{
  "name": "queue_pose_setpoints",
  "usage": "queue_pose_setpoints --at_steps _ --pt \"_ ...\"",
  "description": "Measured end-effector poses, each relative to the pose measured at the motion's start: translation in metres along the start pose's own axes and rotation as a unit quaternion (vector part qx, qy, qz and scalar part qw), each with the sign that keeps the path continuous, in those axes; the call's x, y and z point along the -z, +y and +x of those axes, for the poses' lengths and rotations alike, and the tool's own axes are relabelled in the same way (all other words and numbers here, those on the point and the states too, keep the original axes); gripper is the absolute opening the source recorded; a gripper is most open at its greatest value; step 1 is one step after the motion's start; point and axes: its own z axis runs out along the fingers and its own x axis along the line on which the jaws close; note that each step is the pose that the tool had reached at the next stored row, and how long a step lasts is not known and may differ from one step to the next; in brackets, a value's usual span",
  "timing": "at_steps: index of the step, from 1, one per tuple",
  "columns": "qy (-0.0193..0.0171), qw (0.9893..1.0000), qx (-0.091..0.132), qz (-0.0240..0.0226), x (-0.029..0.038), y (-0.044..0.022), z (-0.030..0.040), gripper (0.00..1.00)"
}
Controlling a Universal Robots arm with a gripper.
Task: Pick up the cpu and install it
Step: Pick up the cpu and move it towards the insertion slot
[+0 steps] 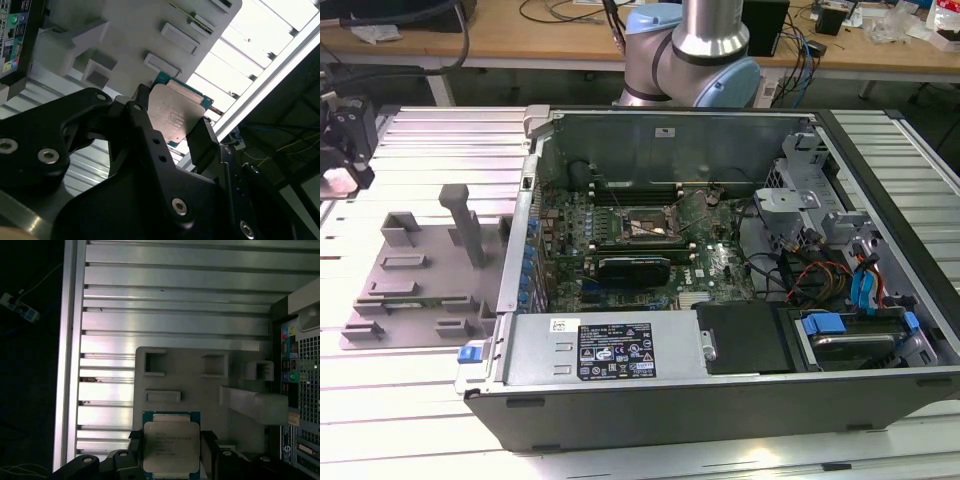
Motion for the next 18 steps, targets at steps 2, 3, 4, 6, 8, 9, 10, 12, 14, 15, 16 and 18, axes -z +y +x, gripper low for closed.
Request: queue_pose_setpoints --at_steps 2,3,4,6,8,9,10,12,14,15,16,18 --pt "-0.0002 1.0 0.0 0.0 0.004 0.0002 -0.0001 0.55" --pt "-0.0005 1.0 0.0 0.0 0.0079 0.0005 -0.0001 0.55" --pt "-0.0006 1.0 0.0 0.0 0.0099 0.0006 -0.0001 0.55" --pt "-0.0009 1.0 0.0 0.0 0.016 0.001 -0.0002 0.55" --pt "-0.0012 1.0 0.0 0.0001 0.0219 0.0014 -0.0003 0.55" --pt "-0.0013 1.0 0.0 0.0 0.0238 0.0015 -0.0003 0.55" --pt "-0.0014 1.0 0.0 0.0 0.0252 0.0016 -0.0004 0.55" --pt "-0.0018 1.0 0.0 0.0001 0.0315 0.002 -0.0004 0.55" --pt "-0.0019 1.0 0.0 0.0001 0.0349 0.0022 -0.0005 0.55" --pt "-0.0022 1.0 0.0 0.0001 0.0381 0.0024 -0.0005 0.55" --pt "-0.0023 1.0 0.0 0.0001 0.0392 0.0025 -0.0005 0.55" --pt "-0.0027 1.0 0.0 0.0001 0.0441 0.0028 -0.0006 0.55"
